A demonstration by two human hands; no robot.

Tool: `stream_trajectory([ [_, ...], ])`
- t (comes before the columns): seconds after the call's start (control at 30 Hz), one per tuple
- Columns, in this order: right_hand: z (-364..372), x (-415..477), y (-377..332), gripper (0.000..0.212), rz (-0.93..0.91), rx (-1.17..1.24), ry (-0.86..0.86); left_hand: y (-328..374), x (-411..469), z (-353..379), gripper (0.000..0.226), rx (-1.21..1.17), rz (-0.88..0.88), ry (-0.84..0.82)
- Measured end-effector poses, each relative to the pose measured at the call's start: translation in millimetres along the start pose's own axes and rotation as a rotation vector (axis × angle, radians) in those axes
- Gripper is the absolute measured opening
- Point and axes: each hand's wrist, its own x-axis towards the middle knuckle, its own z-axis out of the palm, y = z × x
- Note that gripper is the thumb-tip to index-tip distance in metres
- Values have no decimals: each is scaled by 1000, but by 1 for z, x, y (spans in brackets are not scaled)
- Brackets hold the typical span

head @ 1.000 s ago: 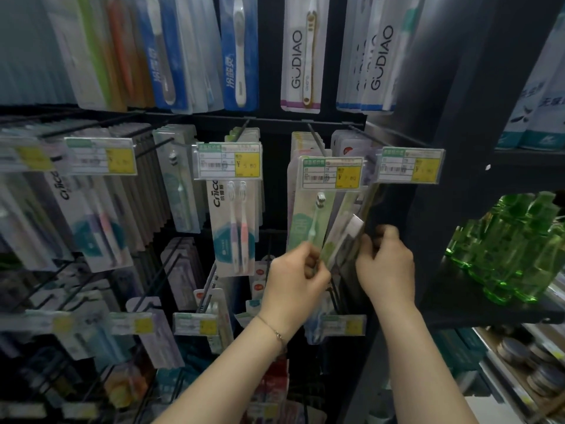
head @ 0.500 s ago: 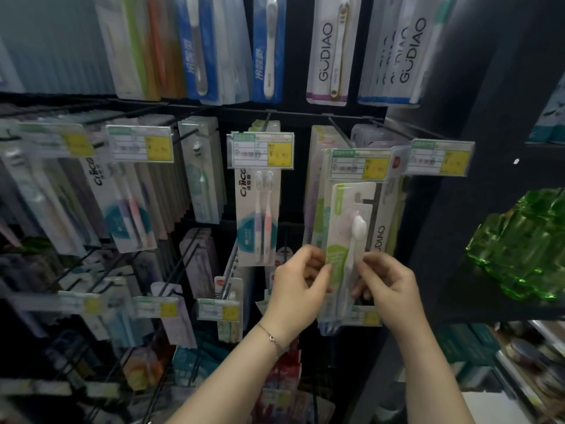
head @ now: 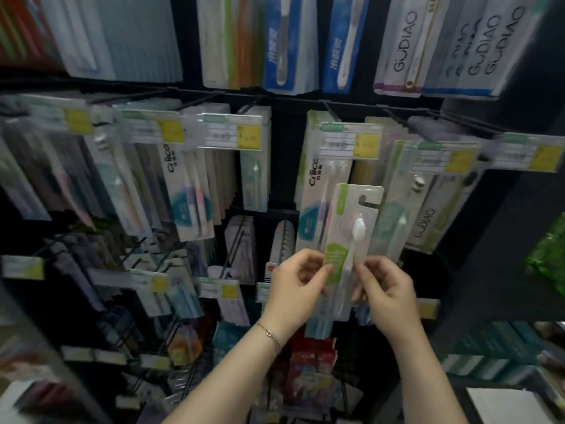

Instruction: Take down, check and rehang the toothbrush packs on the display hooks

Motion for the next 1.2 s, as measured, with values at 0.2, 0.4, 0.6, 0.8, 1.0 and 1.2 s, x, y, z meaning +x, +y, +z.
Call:
stream_trajectory([
  [0.2,65,-9,-4,16,7,-12,-51,-10,-9,-63,5,53,-40,44],
  [0.4,134,-18,-7,14,48,-30,-85,-18,-22,-125,6,78,-72,108],
  [0.6,193,-34,-9,17,59,-9,-118,-30,-37,-180,6,109,-113,167],
  [0.8,234,-52,-6,13,110,-17,-143,-36,-53,-219,8,106,-168,171],
  [1.0,261,-65,-6,12,125,-29,-163,-41,-69,-246,5,92,-193,182],
  [1.2,277,-69,-8,16,143,-9,-150,-45,-69,-260,6,92,-209,189],
])
